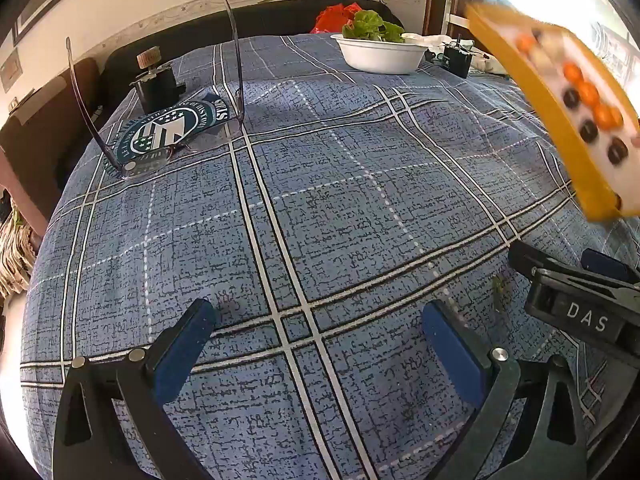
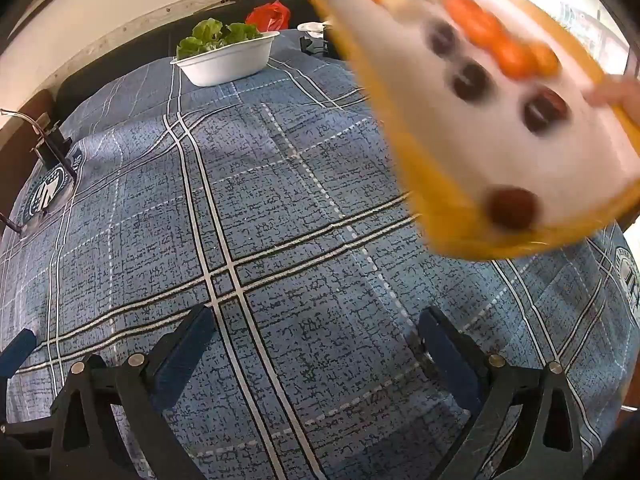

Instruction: Organize fruits

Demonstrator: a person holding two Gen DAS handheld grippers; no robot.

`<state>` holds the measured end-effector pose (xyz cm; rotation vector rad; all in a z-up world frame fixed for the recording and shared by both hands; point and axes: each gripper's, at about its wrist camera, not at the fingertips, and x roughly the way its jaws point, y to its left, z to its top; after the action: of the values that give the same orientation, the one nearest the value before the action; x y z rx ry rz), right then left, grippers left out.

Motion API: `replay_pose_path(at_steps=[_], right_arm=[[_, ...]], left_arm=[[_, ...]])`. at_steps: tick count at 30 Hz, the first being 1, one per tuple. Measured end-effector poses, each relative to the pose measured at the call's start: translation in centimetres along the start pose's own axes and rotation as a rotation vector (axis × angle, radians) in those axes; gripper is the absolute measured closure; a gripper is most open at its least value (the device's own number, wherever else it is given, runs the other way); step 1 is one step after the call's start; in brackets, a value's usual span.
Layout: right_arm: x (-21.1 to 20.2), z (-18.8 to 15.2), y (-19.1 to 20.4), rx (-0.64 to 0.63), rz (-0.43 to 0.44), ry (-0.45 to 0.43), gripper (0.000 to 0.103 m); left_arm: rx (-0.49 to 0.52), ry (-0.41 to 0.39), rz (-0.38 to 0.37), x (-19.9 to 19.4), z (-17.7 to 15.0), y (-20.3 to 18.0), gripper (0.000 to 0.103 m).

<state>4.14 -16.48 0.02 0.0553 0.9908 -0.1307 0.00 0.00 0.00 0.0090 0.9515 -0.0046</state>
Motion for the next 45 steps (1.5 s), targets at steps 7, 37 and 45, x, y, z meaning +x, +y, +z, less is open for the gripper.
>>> replay_pose_path(at_steps=[7, 37, 45], right_arm=[[0.01, -0.05, 0.02, 0.000, 0.000, 0.000, 0.000], [-0.01, -0.02, 0.06, -0.001, -0.001, -0.002, 0.000], [0.17, -0.25, -0.03, 0.001, 0.000, -0.004, 0.000]], left_arm=[[0.000, 0.000, 0.000, -0.01, -0.01, 0.00, 0.000], [0.000, 0.002, 0.000, -0.05, 0.03, 0.08, 0.000], [0.000, 0.002, 0.000, -0.07, 0.04, 0.10, 0.000]])
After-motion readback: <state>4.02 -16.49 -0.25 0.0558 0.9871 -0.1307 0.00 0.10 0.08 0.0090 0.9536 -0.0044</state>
